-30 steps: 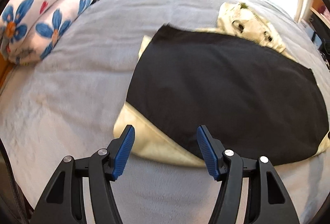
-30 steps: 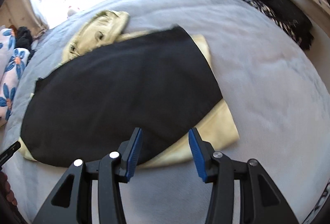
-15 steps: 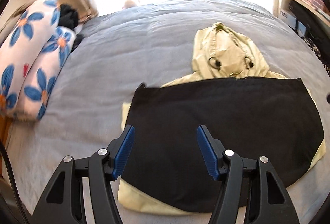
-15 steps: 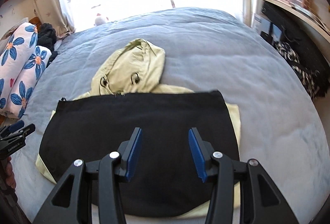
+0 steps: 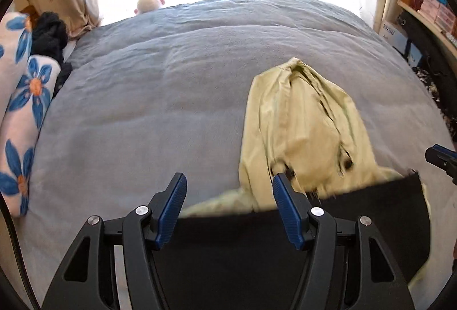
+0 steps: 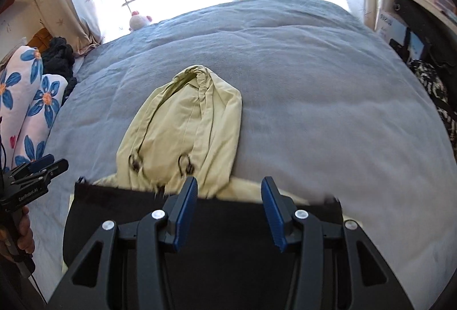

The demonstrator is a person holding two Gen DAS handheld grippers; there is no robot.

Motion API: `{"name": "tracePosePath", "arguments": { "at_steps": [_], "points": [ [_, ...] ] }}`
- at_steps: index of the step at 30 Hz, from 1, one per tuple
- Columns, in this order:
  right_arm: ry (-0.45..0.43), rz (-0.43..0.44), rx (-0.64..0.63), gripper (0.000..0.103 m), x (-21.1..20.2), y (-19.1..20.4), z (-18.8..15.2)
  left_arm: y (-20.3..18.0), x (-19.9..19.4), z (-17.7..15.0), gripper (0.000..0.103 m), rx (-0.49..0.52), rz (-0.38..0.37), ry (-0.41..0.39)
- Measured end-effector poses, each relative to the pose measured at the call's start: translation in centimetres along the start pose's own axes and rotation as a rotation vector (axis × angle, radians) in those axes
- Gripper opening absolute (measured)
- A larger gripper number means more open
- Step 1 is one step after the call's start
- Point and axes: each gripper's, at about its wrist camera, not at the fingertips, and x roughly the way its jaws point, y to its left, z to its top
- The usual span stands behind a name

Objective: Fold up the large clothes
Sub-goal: 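Close both tools on the pale yellow hood and lift it, then fold the held hood over onto the black jacket body with both tools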

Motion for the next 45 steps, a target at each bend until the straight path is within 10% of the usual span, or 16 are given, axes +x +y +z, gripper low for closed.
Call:
{"name": "tracePosePath", "arguments": {
  "at_steps": [12, 22, 24, 26, 29, 45],
  "points": [
    [0.081, 0.099, 0.094, 0.047, 12.4, -1.1, 7.1, -1.3, 13.4, 6.2, 0.061, -0.014, -0.007, 0.083],
    [0.141, 0.000, 0.090, 0.047, 20.3, -0.9, 9.1, -1.7, 20.1, 6.7, 0.061, -0.044, -0.055, 0.122],
    [0.126, 0.000, 0.088, 0.043, 20.7, -1.0, 9.0, -1.6, 20.2, 6.8, 0.030, -0.045, -0.093, 0.101],
    [0.118, 0.018, 0.076, 0.016, 20.7, -0.9, 9.1, -1.7, 20.0, 6.8, 0.004, -0.057, -0.164, 0.103],
    [0.104, 0.010, 0.049, 0.004, 19.8, -0.5, 9.3, -2.7, 18.8, 6.6, 0.001, -0.013, -0.111, 0.068],
    [-0.199, 0.203, -0.106, 0.002, -0.7, 2.4, 3.2, 2.1, -1.2, 0.5, 0.001, -0.006, -0.186, -0.098]
  ]
}}
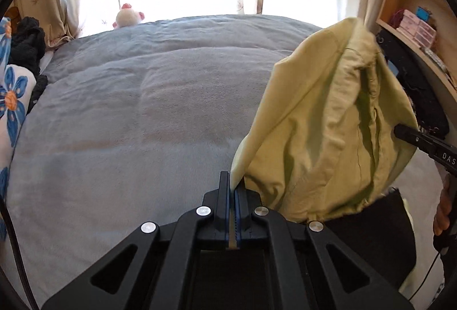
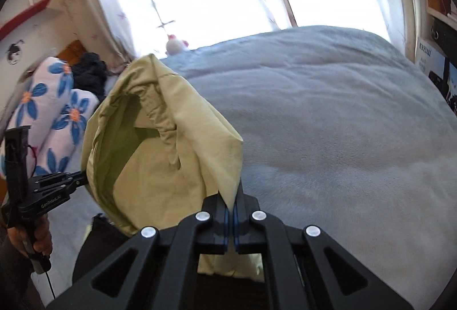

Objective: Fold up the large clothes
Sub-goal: 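Fold the held hood over onto the black jacket body with both tools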

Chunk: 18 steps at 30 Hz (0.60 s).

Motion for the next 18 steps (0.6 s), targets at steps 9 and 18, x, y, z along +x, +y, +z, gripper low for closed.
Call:
{"name": "tracePosePath", "arguments": {
  "at_steps": [9, 18],
  "points": [
    [0.027, -0.029, -0.033, 0.006, -5.6, 1.3, -9.8, -0.5, -5.4, -11.3, 0.001, -0.021, -0.056, 0.078],
    [0.257, -0.042, 0.145, 0.009, -5.5, 0.6, -19.2, -0.5, -6.2, -21.0, 0.003, -0.140, -0.130, 0.171]
  ]
}}
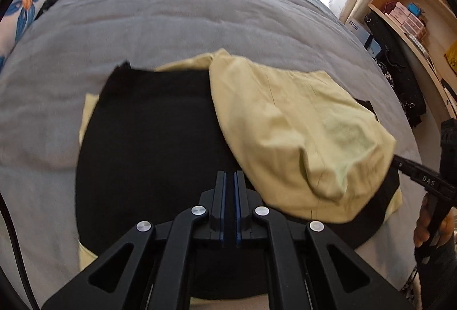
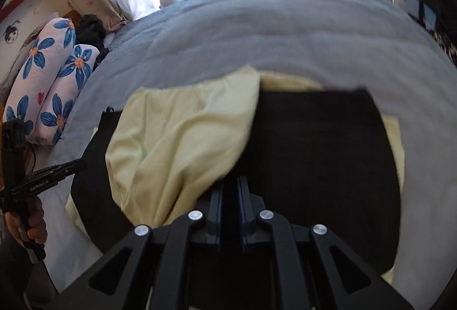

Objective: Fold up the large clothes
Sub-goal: 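Fold the held hood over onto the black jacket body with both tools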

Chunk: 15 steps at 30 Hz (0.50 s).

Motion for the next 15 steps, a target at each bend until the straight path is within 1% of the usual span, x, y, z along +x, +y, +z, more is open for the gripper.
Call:
{"name": "tracePosePath", "arguments": {
  "at_steps": [2, 3, 4, 5, 7, 9, 11, 13, 15],
  "points": [
    [0.016, 0.022, 0.050, 0.010, -0.3, -0.2, -1.6, 0.0, 0.1, -0.8, 0.005, -0.010, -0.023, 0.012],
    [0.019, 0.039, 0.069, 0.012, -0.5, -0.3, -2.3, -0.2, -0.1, -1.4, 0.006, -0.020, -0.046, 0.017],
    [0.017, 0.059, 0.089, 0.018, -0.8, -0.1, -3.1, -0.2, 0.0, -1.6, 0.006, -0.026, -0.058, 0.019],
    [0.010, 0.069, 0.102, 0.028, -1.2, 0.0, -3.6, -0.3, -0.1, -1.9, 0.007, -0.031, -0.077, 0.019],
    [-0.016, 0.091, 0.112, 0.040, -2.1, 0.7, -4.7, -0.7, -0.2, -2.5, 0.010, -0.044, -0.116, 0.016],
    [-0.034, 0.115, 0.101, 0.042, -2.6, 1.4, -5.5, -1.2, -0.3, -2.8, 0.012, -0.049, -0.158, 0.014],
    [-0.040, 0.128, 0.079, 0.042, -2.6, 2.2, -6.2, -1.8, -0.1, -3.0, 0.015, -0.046, -0.177, 0.004],
    [-0.041, 0.128, 0.064, 0.042, -2.2, 2.6, -6.3, -2.0, 0.7, -3.1, 0.016, -0.065, -0.194, 0.002],
    [-0.028, 0.137, 0.059, 0.042, -1.3, 2.8, -6.2, -1.8, 1.9, -3.2, 0.016, -0.100, -0.214, 0.016]
  ]
}}
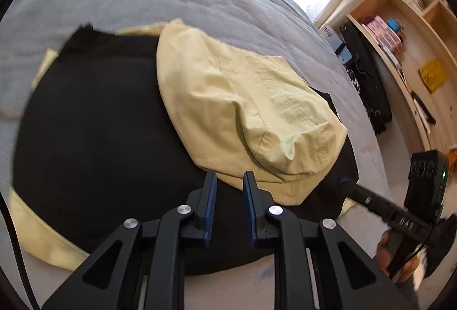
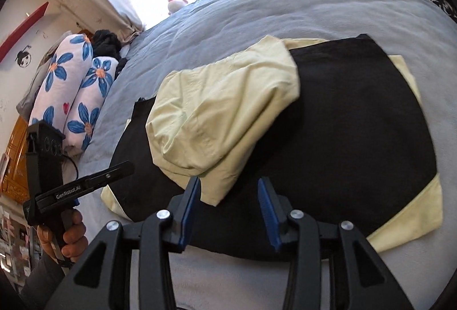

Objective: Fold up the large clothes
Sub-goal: 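Fold the held hood over onto the black jacket body with both tools, then open both tools, smooth the hood flat, then lift them away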

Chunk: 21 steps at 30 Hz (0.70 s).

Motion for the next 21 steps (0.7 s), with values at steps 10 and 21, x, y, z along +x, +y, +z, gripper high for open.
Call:
{"name": "tracePosePath", "arguments": {
  "at_steps": [10, 21],
  "points": [
    [0.029, 0.123, 0.093, 0.033, 5.3, -1.9, 0.0, 3.7, 4.8, -0.6, 0.030, -0.173, -0.178, -0.036],
    [0.039, 0.439, 0.320, 0.013, 5.7, -2.2, -1.4, -0.2, -0.2, -0.3, 0.006, -0.127, -0.130, -0.230]
  ]
}}
